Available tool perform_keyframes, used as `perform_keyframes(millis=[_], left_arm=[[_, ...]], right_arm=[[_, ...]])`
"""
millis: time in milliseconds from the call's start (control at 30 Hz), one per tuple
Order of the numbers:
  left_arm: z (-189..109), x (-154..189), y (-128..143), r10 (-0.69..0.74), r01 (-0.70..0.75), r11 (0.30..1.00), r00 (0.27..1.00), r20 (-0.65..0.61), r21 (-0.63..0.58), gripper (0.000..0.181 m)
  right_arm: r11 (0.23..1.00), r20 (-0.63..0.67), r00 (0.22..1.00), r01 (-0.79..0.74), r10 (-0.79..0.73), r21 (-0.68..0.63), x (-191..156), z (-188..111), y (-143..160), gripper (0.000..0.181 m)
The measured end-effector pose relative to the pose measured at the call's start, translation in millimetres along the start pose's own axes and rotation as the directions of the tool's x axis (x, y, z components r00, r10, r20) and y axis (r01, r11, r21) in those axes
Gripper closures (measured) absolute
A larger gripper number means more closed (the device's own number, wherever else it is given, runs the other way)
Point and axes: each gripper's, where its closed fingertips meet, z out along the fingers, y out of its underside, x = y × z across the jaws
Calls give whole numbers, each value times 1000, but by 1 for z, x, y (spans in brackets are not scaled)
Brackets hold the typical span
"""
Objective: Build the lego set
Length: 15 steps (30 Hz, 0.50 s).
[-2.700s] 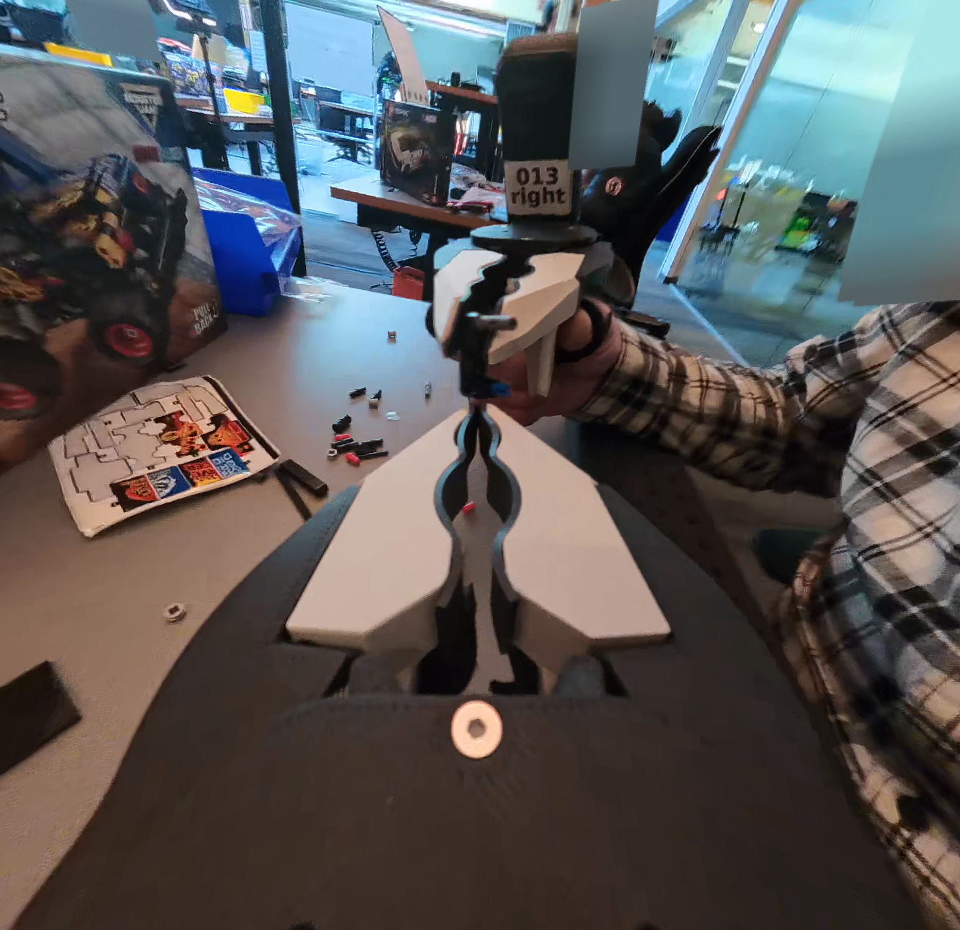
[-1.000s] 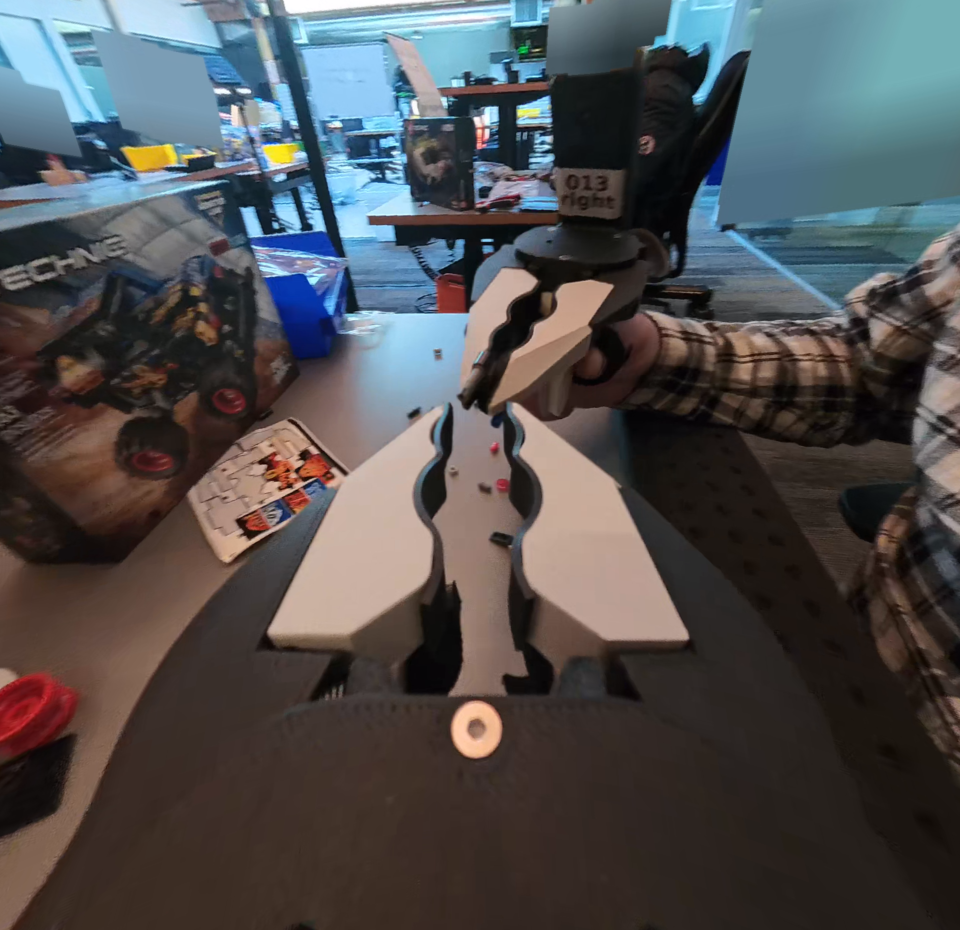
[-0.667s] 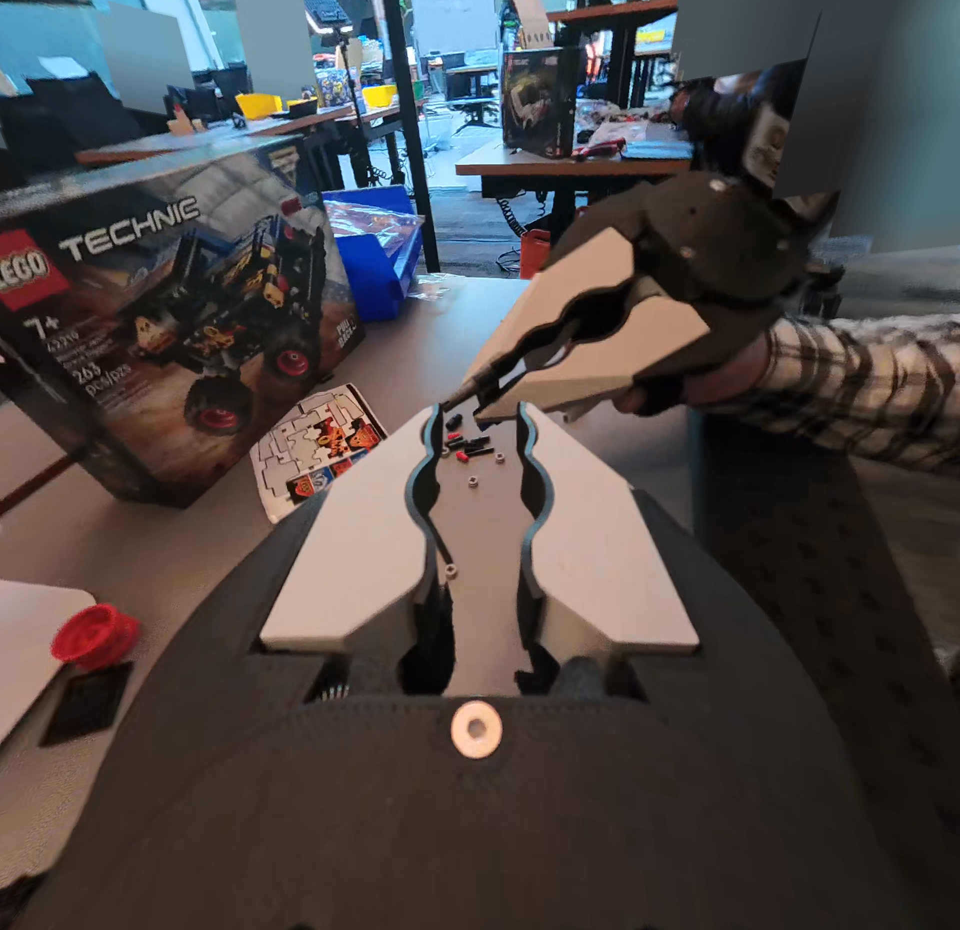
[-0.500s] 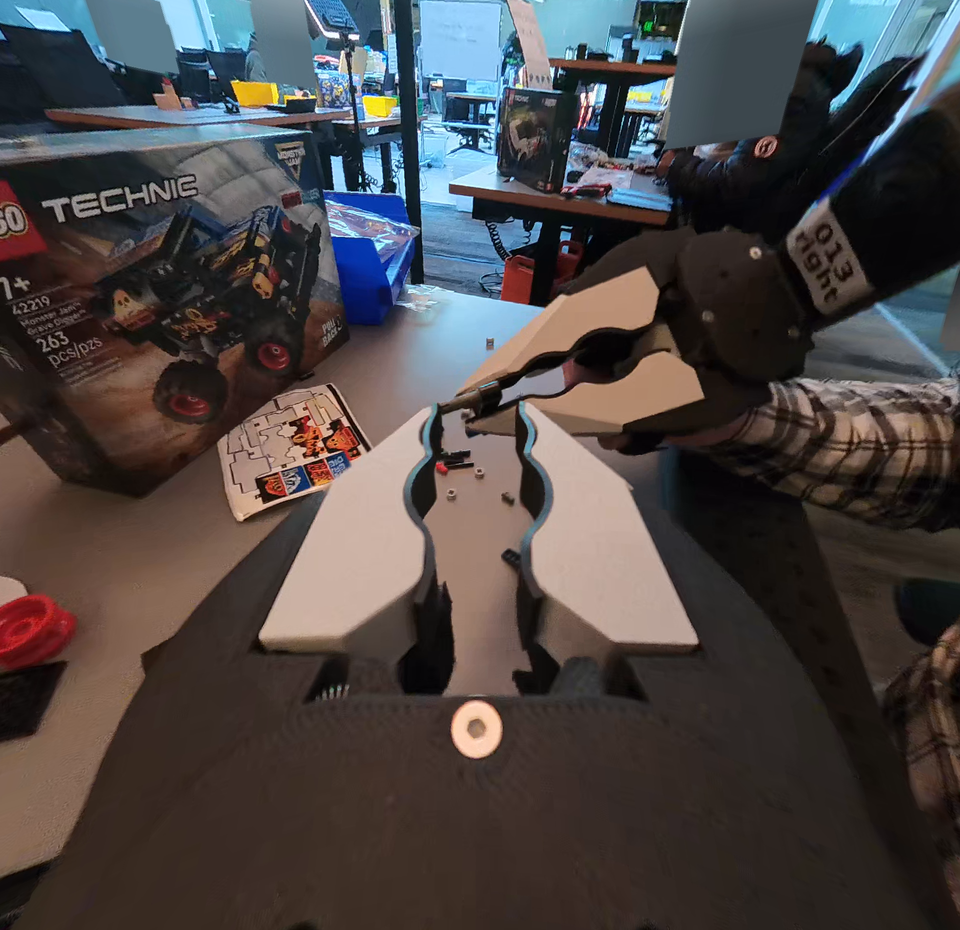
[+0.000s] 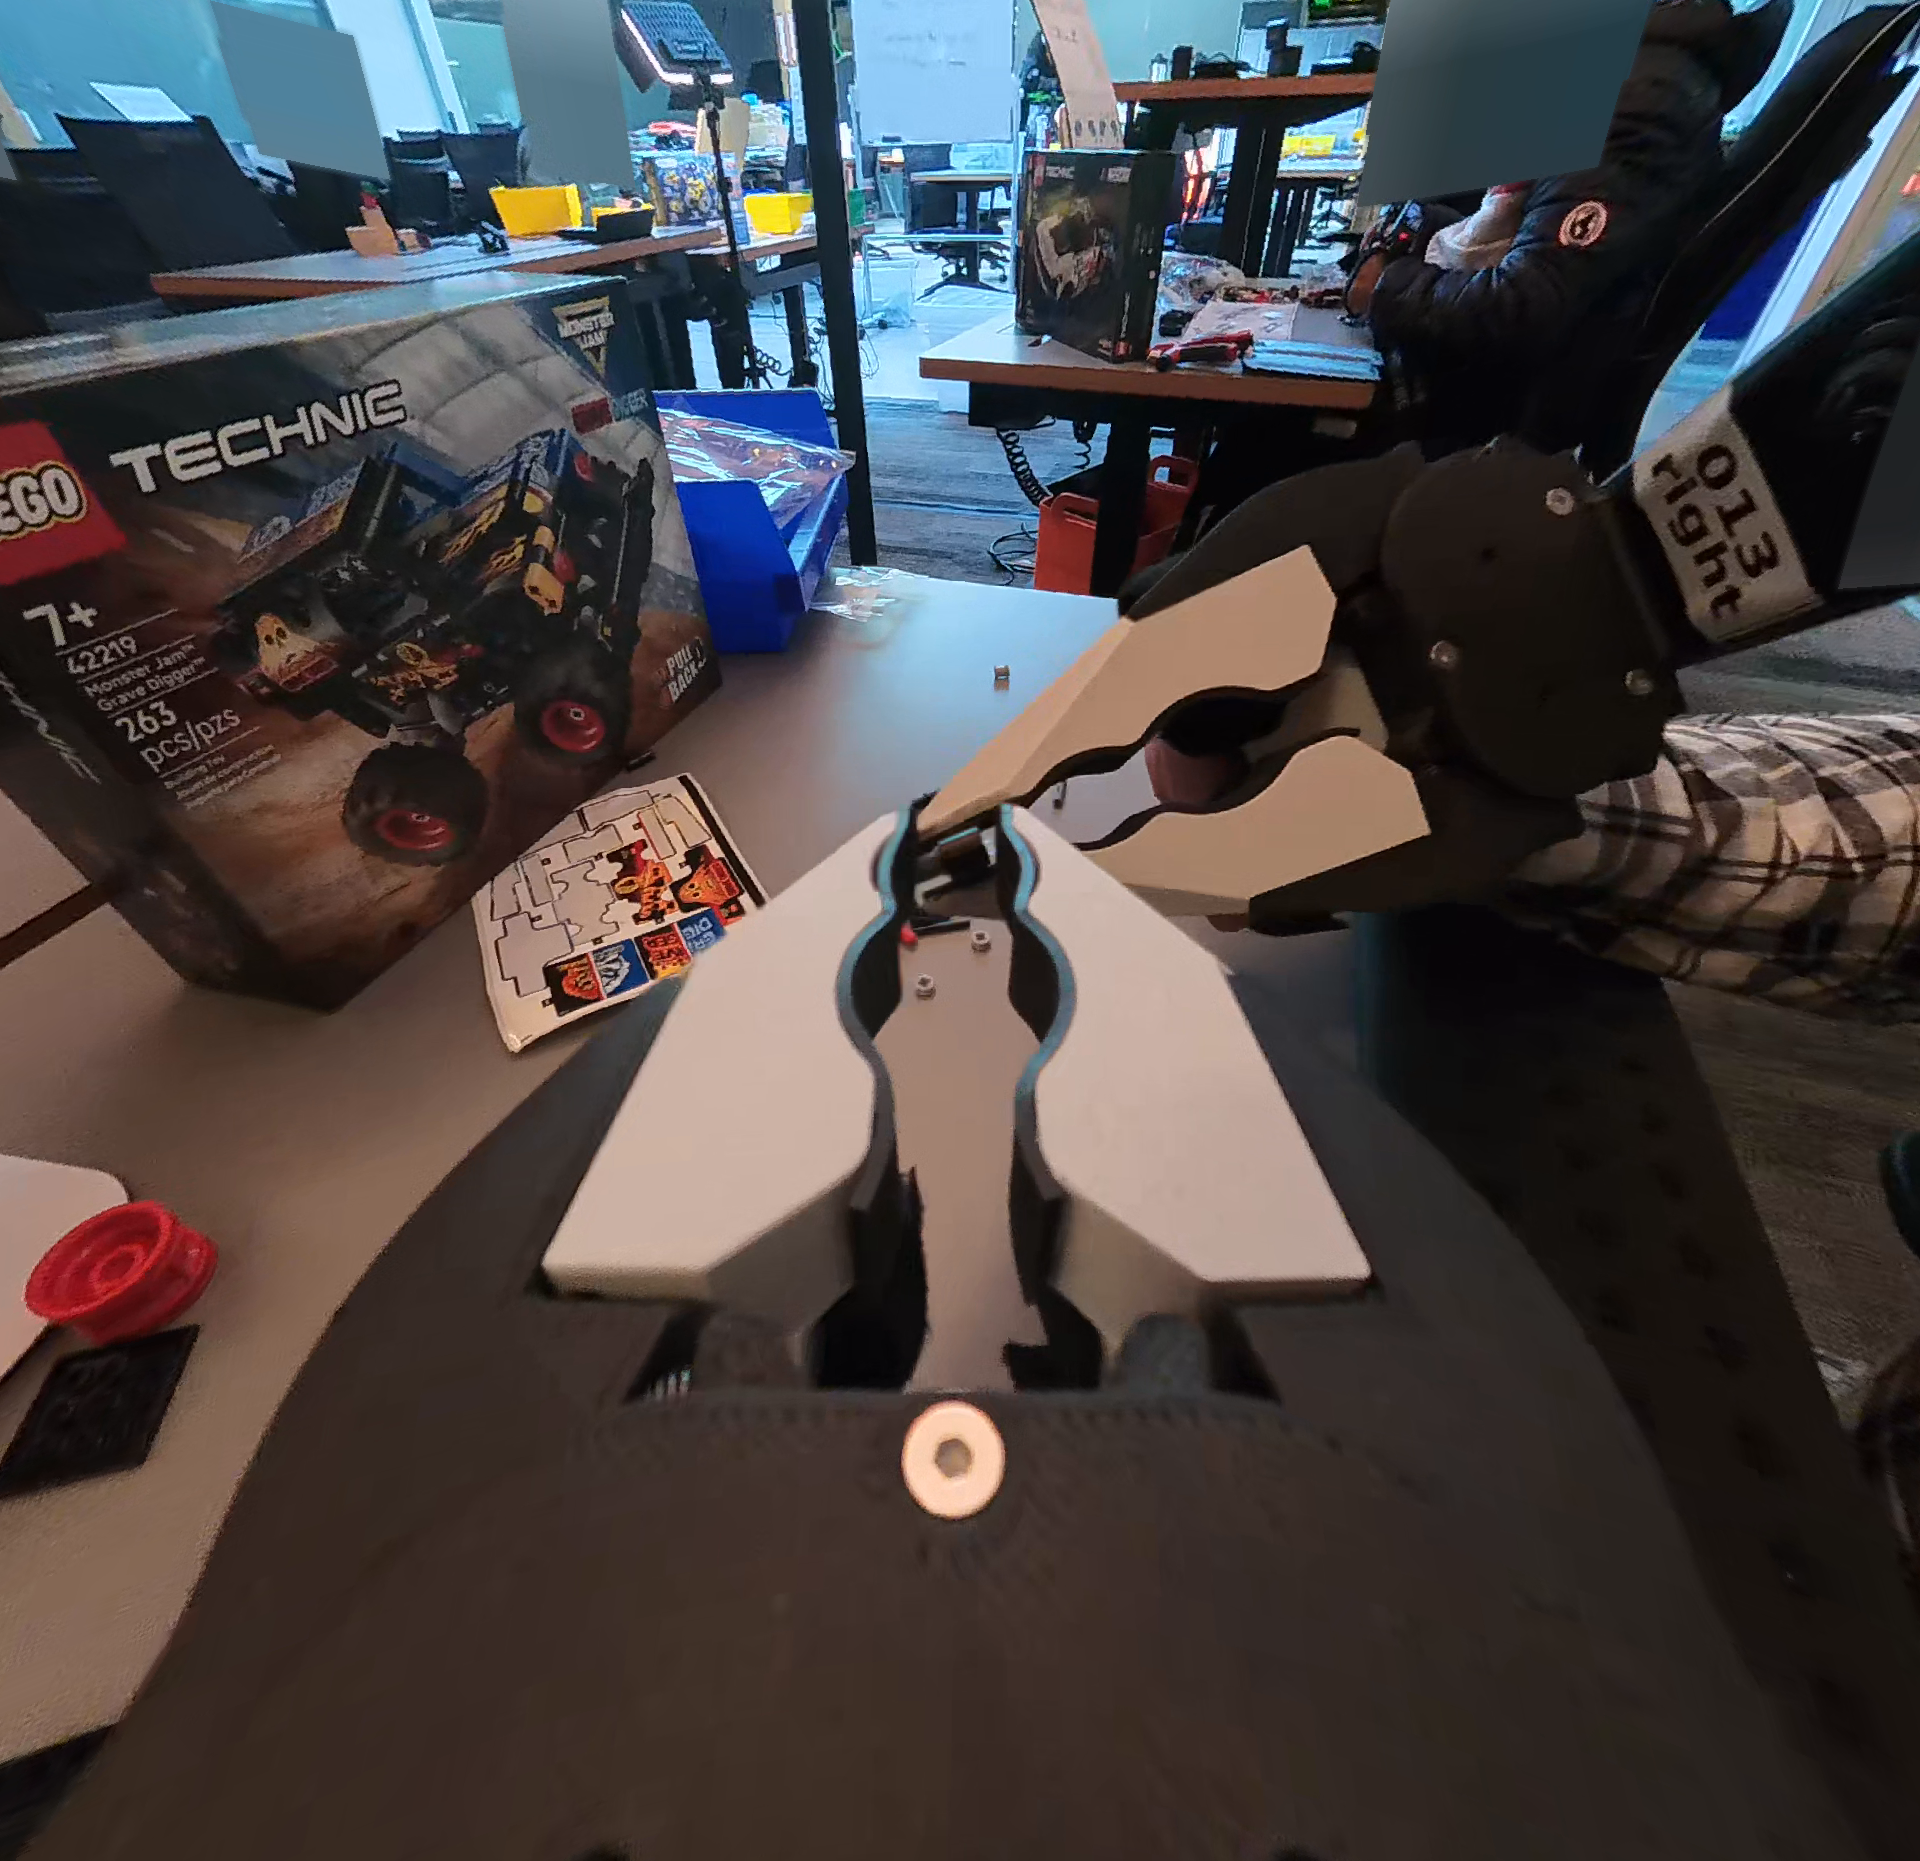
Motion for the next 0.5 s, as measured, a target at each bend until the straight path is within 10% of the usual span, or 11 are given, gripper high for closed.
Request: perform_keyframes(millis=[500], left_arm=[[-2, -5, 1, -78, 78, 997, 996, -36, 1, 168]], right_arm=[[997, 12, 997, -73, 73, 15, 2, 1, 0, 176]])
